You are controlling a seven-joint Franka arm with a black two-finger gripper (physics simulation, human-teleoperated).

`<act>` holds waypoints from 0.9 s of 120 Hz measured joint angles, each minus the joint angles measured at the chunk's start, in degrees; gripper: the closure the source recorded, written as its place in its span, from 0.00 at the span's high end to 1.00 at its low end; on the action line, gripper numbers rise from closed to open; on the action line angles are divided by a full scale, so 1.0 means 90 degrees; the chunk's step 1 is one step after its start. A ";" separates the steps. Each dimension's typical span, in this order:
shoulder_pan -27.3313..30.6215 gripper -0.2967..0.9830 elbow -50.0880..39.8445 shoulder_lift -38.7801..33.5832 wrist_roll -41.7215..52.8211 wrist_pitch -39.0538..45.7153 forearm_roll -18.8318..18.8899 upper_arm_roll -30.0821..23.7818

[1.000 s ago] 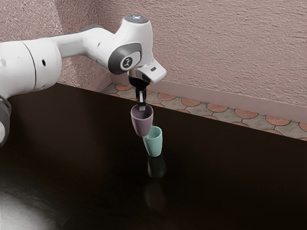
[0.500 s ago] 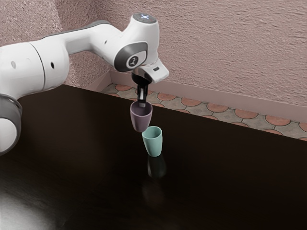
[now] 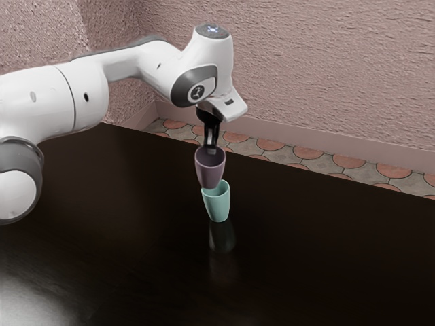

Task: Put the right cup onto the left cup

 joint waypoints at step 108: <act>0.0289 0.69 -0.0598 -0.0815 0.0111 -0.0215 -0.0434 0.0001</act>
